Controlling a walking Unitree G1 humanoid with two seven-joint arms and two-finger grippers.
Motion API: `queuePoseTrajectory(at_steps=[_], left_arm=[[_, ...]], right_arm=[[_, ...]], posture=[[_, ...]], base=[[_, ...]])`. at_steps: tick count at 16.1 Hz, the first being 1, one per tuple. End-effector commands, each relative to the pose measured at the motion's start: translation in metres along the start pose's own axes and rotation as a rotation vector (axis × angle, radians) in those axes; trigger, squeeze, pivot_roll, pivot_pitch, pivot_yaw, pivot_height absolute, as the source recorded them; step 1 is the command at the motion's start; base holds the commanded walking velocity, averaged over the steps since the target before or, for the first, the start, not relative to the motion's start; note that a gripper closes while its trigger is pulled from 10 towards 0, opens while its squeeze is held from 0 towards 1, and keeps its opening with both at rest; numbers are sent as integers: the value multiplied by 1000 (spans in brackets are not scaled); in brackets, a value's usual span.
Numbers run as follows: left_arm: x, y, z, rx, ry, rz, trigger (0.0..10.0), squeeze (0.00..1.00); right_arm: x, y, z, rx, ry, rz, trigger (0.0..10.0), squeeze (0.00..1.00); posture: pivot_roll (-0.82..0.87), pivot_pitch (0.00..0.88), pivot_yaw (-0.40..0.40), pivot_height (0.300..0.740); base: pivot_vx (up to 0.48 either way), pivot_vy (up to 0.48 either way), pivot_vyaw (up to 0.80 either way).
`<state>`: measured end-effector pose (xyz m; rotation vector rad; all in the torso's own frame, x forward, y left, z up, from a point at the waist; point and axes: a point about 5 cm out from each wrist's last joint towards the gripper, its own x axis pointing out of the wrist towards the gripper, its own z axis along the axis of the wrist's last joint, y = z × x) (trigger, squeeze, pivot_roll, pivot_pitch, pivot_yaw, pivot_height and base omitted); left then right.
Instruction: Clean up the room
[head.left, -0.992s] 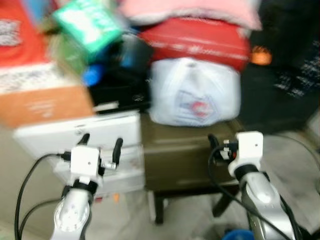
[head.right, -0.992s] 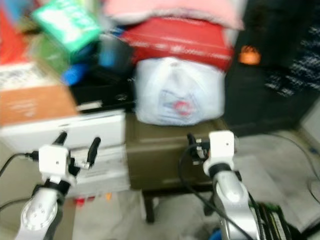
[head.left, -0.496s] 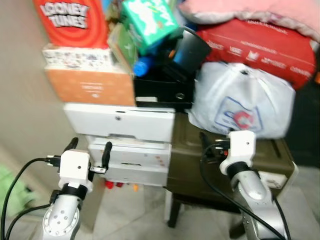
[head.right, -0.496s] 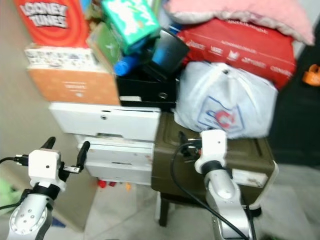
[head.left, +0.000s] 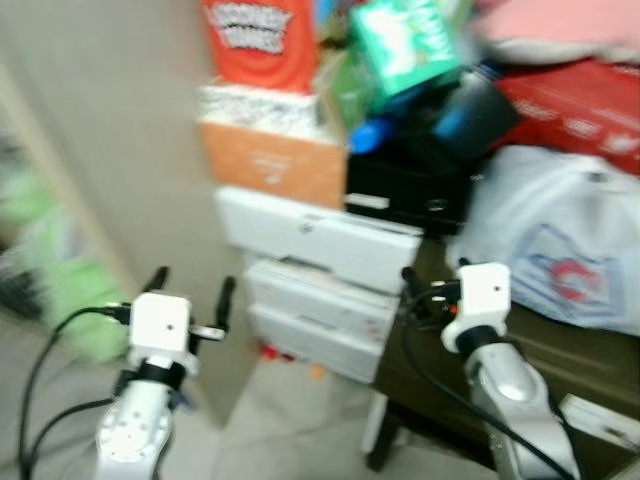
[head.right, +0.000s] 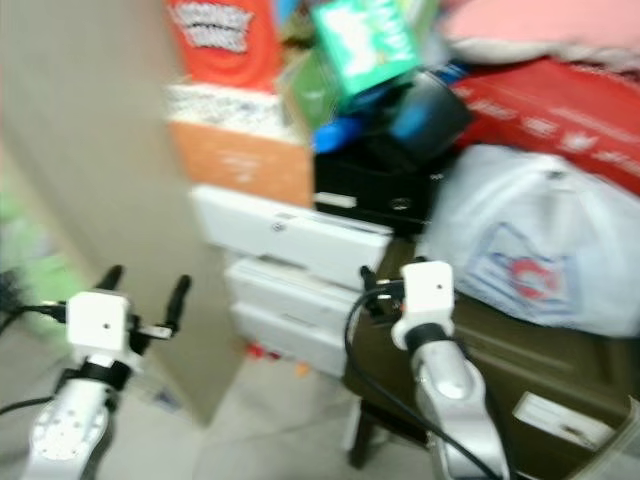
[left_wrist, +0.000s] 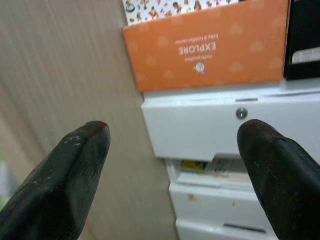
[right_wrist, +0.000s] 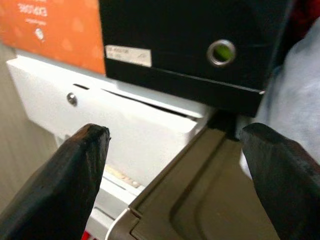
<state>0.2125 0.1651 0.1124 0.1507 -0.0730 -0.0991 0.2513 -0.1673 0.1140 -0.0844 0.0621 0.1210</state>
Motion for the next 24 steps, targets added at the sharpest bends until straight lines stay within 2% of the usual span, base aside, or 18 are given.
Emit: queuePoseTrajectory(at_steps=[1, 24], left_arm=[[0, 2, 2, 13, -3, -5, 10000, 0], [4, 1, 1, 16, 2, -8, 10000, 0]], right_arm=[[1, 1, 3, 7, -14, -3, 10000, 0], [13, 6, 9, -1, -41, 36, 10000, 0]], posture=[[-79, 0, -4, 740], [-67, 0, -16, 740]], base=[[0, 0, 800], [0, 0, 800]])
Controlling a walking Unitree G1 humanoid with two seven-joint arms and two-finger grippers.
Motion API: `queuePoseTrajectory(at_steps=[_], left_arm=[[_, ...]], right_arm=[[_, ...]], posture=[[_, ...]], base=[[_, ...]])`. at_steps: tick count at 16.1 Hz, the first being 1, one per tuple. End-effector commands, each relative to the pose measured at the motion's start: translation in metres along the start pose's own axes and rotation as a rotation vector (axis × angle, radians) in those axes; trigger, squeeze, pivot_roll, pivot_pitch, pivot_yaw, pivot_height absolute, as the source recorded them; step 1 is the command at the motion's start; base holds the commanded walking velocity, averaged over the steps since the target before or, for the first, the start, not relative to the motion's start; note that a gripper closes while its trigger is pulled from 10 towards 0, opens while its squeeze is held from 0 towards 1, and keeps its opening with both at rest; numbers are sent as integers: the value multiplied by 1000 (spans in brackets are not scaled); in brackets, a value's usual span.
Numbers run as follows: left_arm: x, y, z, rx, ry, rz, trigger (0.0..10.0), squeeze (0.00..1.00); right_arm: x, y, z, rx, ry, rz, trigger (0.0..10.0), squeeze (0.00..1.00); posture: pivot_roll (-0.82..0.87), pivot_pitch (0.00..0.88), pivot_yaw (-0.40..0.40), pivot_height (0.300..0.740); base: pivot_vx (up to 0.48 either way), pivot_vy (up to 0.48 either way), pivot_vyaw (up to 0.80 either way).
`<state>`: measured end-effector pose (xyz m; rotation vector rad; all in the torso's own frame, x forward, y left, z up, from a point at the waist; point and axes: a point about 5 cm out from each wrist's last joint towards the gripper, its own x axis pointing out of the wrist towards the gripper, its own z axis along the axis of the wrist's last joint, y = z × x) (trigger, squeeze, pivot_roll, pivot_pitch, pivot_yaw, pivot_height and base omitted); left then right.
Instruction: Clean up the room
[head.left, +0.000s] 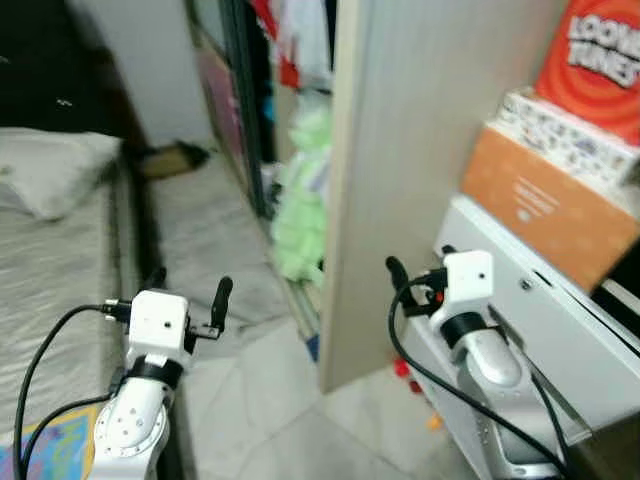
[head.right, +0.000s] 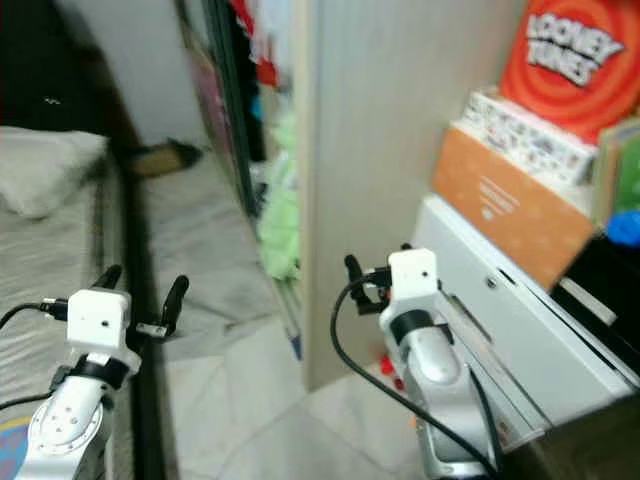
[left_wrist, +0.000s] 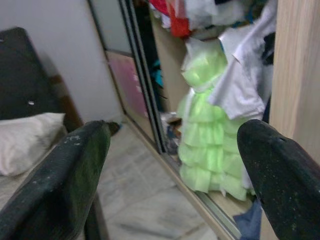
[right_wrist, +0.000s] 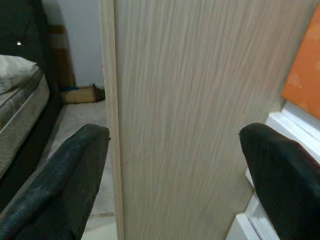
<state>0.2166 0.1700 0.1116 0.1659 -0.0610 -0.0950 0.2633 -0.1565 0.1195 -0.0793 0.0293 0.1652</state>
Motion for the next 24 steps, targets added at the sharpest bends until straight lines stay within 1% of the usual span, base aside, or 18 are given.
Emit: queuePoseTrajectory(at_steps=[1, 6, 7, 8, 9, 10, 11, 12, 13, 15, 17, 20, 22, 24], left_arm=[[1, -4, 3, 1, -10, -11, 10000, 0], [2, -3, 2, -6, -2, -10, 10000, 0], [1, -3, 0, -24, 11, 9, 10000, 0], [1, -2, -1, -43, 21, 29, 10000, 0], [1, -1, -2, -67, 31, 46, 10000, 0], [2, 0, -3, -113, 46, 73, 10000, 0], [2, 0, -3, -133, 50, 82, 10000, 0], [2, 0, -3, -159, 51, 88, 10000, 0], [2, -2, -2, -179, 44, 79, 10000, 0], [2, -6, 0, -206, 33, 38, 10000, 0], [2, -6, 0, -211, 28, 24, 10000, 0], [1, -5, 1, -203, 28, 33, 10000, 0], [1, -6, 1, -216, 37, 40, 10000, 0], [1, -6, 0, -205, 51, 47, 10000, 0]], right_arm=[[0, -3, 2, -4, -9, -6, 10000, 0], [0, -6, 2, -9, -12, -12, 10000, 0], [-1, -5, 1, 22, -9, -20, 10000, 0], [-1, -5, 1, 33, -11, -22, 10000, 0], [0, -5, 1, 48, -10, -32, 10000, 0], [1, -6, 1, 56, -10, -44, 10000, 0], [1, -7, 1, 54, -10, -48, 10000, 0], [1, -7, 1, 30, -13, -45, 10000, 0], [1, -5, 1, 2, -16, -36, 10000, 0], [1, -4, 1, 14, -17, -32, 10000, 0], [1, -3, 1, 18, -17, -29, 10000, 0], [1, -1, 0, 24, -18, -22, 10000, 0], [3, 0, 1, 26, -19, -17, 10000, 0], [4, 0, 1, 25, -22, -14, 10000, 0]], posture=[[-72, 0, -14, 740], [-79, 0, -10, 740], [-79, 0, -10, 740], [-79, 0, -10, 740], [-79, 0, -10, 740], [-79, 0, -10, 740], [-71, 0, -11, 740], [-71, 0, -10, 740], [-72, 0, -9, 740], [-72, 0, -9, 740], [-68, 0, -9, 740], [-68, 0, -9, 740], [-63, 0, -11, 740], [-62, 0, -11, 740]], base=[[0, 0, 800], [0, 0, 800], [0, 0, 800], [0, 0, 800], [0, 0, 0], [0, 0, 0], [0, 0, 0], [0, 0, 0], [0, 0, 800], [0, 0, 800], [0, 0, 800], [0, 0, 800], [0, 0, 800], [0, 0, 800]])
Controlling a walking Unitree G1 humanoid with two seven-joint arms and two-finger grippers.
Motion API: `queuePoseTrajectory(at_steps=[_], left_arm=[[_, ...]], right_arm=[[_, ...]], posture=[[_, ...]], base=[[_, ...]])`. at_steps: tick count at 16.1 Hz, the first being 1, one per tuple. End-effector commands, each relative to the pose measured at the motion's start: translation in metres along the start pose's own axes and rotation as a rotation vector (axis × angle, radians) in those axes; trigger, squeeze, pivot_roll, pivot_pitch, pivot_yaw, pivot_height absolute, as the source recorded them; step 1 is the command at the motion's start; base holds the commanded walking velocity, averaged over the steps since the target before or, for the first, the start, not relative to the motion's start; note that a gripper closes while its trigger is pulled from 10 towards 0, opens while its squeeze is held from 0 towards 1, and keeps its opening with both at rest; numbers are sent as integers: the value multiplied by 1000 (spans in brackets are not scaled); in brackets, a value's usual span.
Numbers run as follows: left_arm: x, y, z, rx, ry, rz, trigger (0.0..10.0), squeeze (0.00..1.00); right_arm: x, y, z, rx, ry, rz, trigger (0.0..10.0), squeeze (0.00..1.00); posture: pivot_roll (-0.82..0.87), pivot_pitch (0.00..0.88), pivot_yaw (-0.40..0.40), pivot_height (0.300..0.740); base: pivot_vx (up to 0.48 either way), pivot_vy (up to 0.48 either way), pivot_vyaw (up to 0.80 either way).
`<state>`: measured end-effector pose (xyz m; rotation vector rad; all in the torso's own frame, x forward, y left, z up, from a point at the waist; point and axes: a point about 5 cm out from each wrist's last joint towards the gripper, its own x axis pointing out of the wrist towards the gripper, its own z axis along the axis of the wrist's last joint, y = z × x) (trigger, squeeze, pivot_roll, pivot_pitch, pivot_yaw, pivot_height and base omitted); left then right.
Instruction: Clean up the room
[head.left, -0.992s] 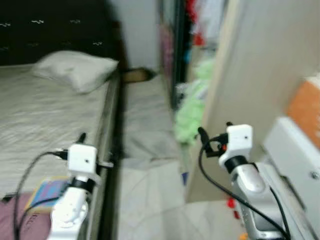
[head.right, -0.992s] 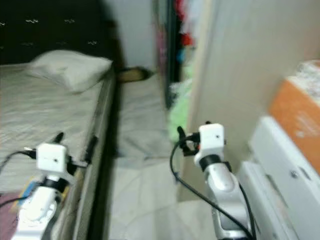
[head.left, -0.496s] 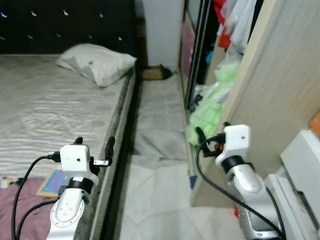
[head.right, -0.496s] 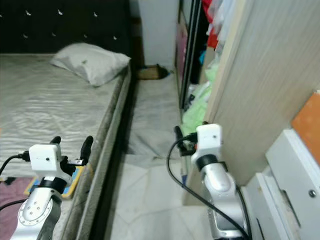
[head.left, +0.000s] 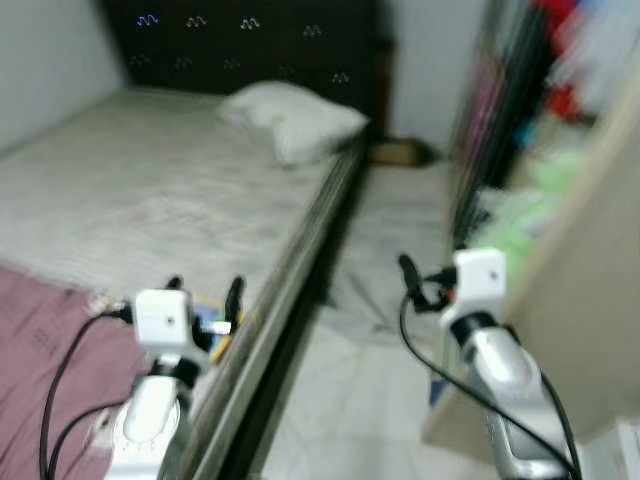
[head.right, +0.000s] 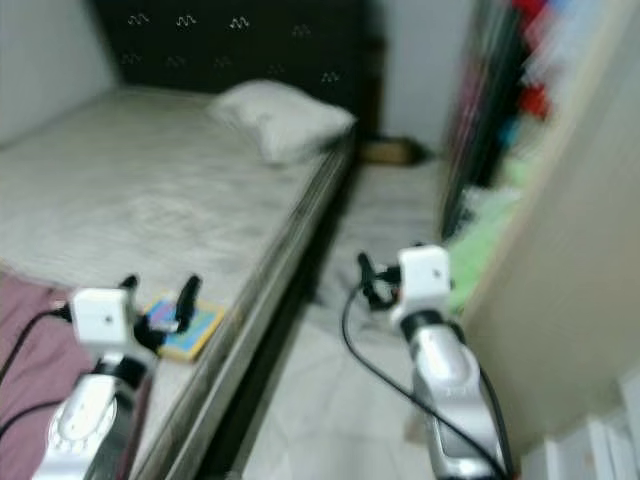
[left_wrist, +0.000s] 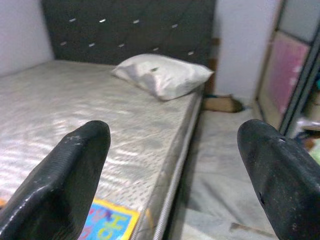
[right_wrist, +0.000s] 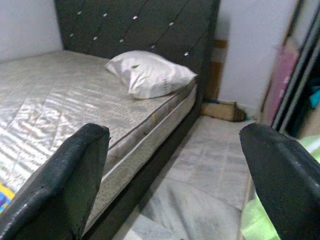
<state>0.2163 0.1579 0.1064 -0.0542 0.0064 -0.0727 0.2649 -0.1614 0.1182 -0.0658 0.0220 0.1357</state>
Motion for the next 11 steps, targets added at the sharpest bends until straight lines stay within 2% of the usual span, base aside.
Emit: queuePoseTrajectory(at_steps=[1, 4, 7, 11], left_arm=[[1, 7, 3, 35, 2, 42, 10000, 0], [1, 9, -3, 43, 50, 86, 10000, 0], [2, 13, -1, 66, 47, 123, 10000, 0], [3, 11, -1, 58, 53, 96, 10000, 0]], right_arm=[[2, 5, 3, 12, -14, 14, 10000, 0], [2, 5, 0, 11, -5, 13, 10000, 0], [6, 8, 1, 22, -11, 15, 10000, 0], [11, 11, 6, 20, -31, 26, 10000, 0]], posture=[[-61, 0, -13, 740], [-58, 0, -10, 740], [-50, 3, -7, 740], [-52, 7, -5, 740]], base=[[0, 0, 800], [0, 0, 800], [0, 0, 800], [0, 0, 800]])
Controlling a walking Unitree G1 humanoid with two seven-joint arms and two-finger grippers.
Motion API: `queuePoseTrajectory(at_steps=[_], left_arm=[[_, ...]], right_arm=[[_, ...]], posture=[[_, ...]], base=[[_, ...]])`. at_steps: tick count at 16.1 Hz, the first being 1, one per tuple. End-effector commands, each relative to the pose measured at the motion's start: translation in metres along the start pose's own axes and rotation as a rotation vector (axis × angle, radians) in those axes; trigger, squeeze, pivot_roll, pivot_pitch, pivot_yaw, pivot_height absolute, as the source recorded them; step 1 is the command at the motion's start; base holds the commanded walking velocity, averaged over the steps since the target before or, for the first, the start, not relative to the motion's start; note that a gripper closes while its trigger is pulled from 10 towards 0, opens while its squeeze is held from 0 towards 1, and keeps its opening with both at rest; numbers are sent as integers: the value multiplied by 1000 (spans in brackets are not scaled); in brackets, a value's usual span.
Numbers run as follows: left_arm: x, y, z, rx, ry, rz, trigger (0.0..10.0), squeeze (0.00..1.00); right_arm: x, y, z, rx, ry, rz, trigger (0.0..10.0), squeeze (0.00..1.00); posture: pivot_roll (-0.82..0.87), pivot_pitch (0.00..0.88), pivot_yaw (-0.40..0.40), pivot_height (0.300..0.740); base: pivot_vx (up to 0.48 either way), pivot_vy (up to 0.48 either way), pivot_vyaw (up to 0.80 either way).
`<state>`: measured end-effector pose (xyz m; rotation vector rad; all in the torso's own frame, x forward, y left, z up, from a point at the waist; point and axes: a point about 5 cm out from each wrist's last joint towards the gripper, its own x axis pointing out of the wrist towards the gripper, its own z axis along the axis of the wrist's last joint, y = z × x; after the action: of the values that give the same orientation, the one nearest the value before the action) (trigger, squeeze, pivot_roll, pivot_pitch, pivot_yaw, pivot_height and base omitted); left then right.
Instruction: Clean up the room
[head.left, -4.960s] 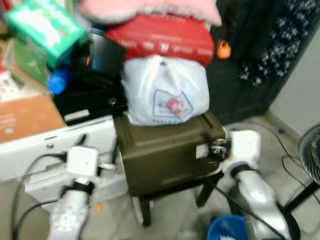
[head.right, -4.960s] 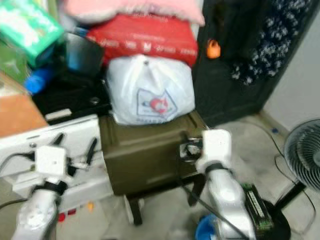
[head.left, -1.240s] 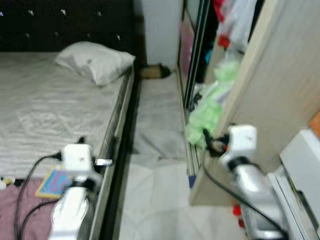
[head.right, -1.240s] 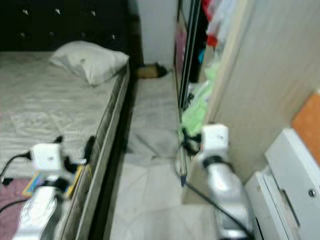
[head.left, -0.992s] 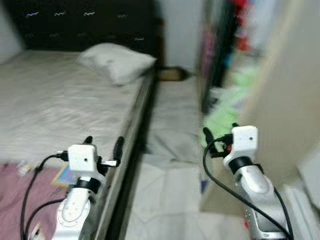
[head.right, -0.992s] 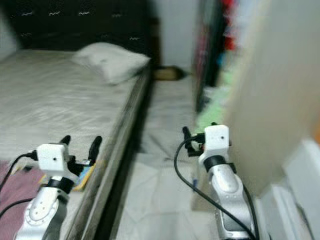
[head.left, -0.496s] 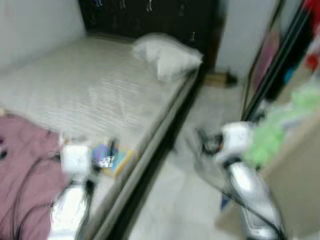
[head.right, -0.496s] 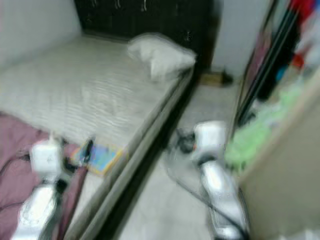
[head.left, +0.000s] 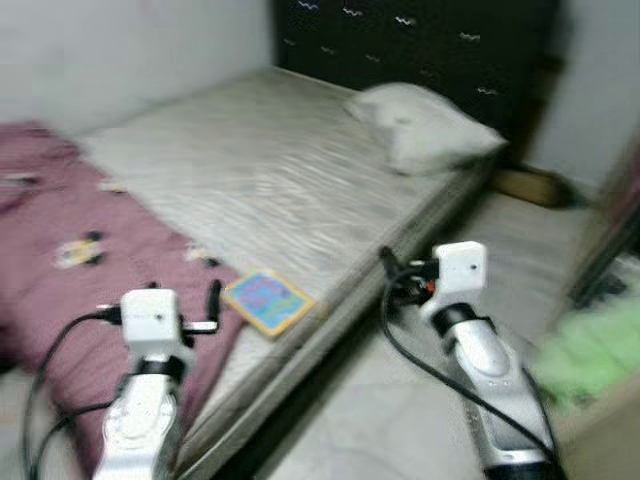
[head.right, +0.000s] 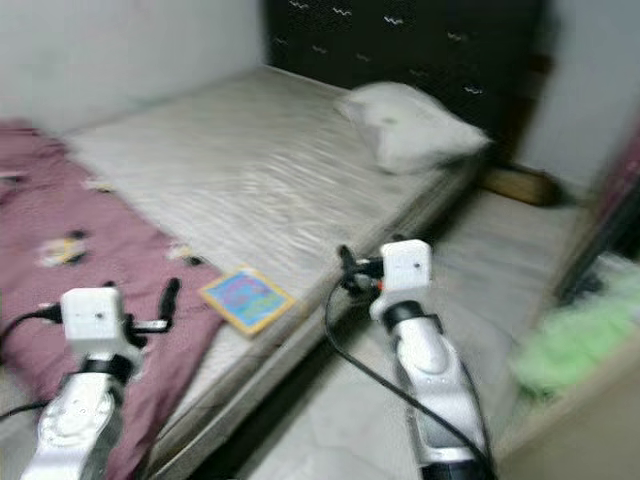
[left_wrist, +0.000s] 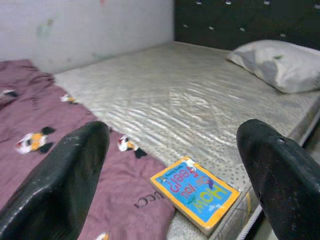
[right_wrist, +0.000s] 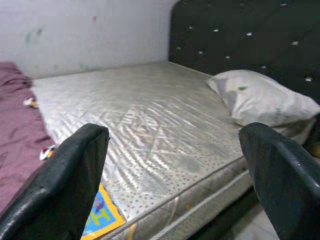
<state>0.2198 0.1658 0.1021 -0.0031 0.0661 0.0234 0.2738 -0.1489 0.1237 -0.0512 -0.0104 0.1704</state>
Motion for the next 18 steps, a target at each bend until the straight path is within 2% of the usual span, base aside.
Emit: queuePoseTrajectory(at_steps=[1, 18], left_arm=[[1, 1, 3, 13, -7, -9, 10000, 0], [4, -1, 5, 24, -6, -39, 10000, 0]], right_arm=[[2, -1, 0, 6, -1, -8, 10000, 0], [3, 2, 1, 12, -13, 8, 10000, 0]], posture=[[-55, 8, -2, 740], [-55, 10, -2, 740]], base=[[0, 0, 800], [0, 0, 800]])
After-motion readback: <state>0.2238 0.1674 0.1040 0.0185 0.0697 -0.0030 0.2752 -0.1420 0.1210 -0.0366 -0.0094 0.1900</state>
